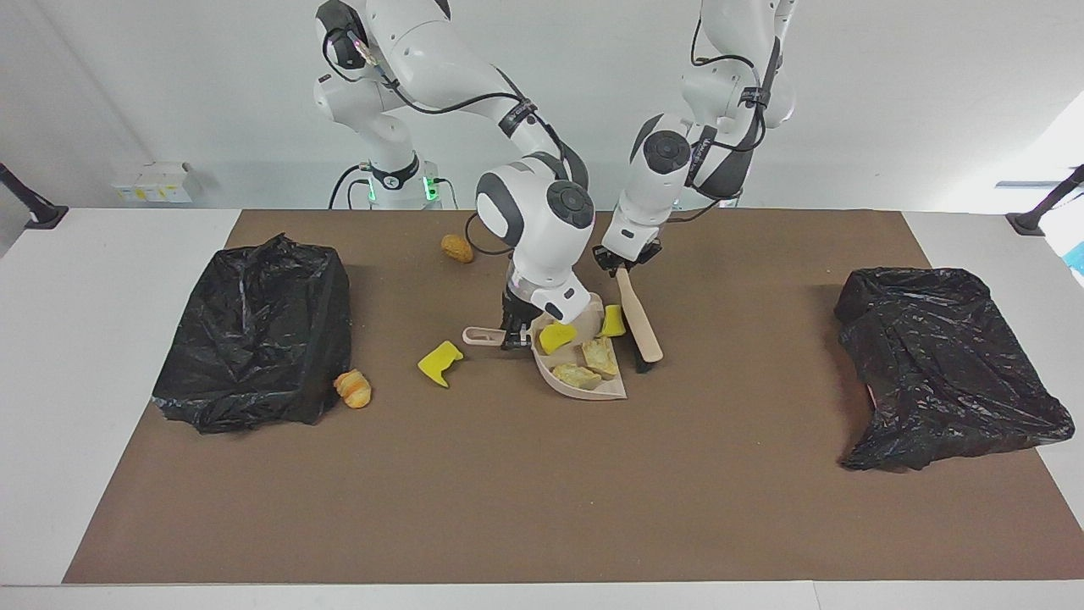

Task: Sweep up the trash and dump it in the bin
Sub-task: 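Sweep the paper and sponge pieces into the dustpan with the left gripper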

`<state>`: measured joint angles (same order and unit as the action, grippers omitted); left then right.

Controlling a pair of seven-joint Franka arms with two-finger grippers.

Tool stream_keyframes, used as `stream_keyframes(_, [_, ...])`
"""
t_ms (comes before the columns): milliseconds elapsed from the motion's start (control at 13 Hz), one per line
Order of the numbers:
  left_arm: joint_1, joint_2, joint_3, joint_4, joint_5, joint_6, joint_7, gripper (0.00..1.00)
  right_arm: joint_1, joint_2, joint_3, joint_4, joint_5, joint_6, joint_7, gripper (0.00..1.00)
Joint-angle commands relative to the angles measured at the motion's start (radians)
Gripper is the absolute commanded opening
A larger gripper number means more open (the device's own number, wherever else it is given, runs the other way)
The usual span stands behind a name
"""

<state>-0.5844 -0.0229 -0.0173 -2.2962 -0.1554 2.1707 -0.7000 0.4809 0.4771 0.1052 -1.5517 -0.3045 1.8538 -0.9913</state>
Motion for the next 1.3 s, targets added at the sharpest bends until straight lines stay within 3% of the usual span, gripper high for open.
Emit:
stream_keyframes(0, [0.040, 0.000, -0.004, 0.006, 0.020, -0.031, 0.005, 0.00, -0.013, -0.021, 0.008, -0.031, -0.005, 0.031, 0.023, 0.00])
stream_keyframes(307, [-0.004, -0.003, -0.015, 0.007, 0.019, 0.001, -0.027, 0.00, -0.015, -0.021, 0.008, -0.033, -0.005, 0.039, 0.023, 0.00])
stream_keyframes(690, [-0.170, 0.008, -0.013, 0.023, -0.004, 0.210, -0.209, 0.00, -0.015, -0.020, 0.008, -0.033, -0.005, 0.041, 0.023, 0.00])
stream_keyframes(1227, [-0.071, -0.044, -0.007, -0.074, -0.004, 0.074, -0.214, 0.00, -0.033, -0.026, 0.008, -0.030, 0.025, 0.039, 0.046, 0.00])
